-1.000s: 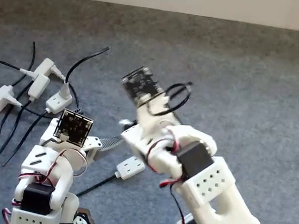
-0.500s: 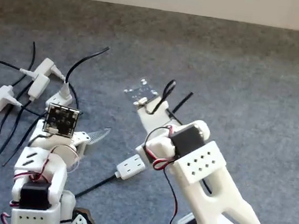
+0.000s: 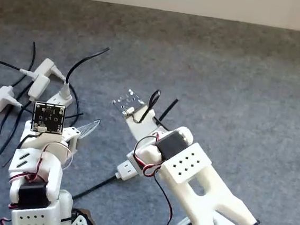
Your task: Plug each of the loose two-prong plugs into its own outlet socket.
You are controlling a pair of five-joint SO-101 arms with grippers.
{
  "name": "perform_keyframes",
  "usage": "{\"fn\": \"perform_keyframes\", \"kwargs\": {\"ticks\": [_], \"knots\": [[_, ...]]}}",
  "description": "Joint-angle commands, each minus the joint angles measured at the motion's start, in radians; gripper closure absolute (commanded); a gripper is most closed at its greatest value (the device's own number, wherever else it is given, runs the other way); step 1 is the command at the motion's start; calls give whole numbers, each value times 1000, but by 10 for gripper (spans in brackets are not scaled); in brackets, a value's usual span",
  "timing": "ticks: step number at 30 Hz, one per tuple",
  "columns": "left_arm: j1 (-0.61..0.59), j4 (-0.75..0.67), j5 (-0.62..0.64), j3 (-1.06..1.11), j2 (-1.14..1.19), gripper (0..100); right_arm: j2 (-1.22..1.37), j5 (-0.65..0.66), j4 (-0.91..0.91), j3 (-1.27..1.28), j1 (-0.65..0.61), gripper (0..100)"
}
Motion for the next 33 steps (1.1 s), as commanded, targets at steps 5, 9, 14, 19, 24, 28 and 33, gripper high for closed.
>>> {"fn": "perform_keyframes", "kwargs": {"ticks": [5,9,14,19,24,28,33], "knots": [[-8,-15,5,-4,-5,558,-15,-34,-68,13,-5,992],[-7,-15,5,-4,-4,558,-15,-44,-99,13,-5,992],[25,-14,3,-4,-4,558,-10,-44,-99,21,-5,992],[27,-14,3,-4,-4,558,-4,-38,-67,25,-5,992],[28,-14,3,-4,-4,558,-4,-14,-54,27,-5,992],[28,-14,3,-4,-4,558,-4,-8,-93,71,-4,992],[28,-14,3,-4,-2,558,-4,-5,-186,182,-4,992]]}}
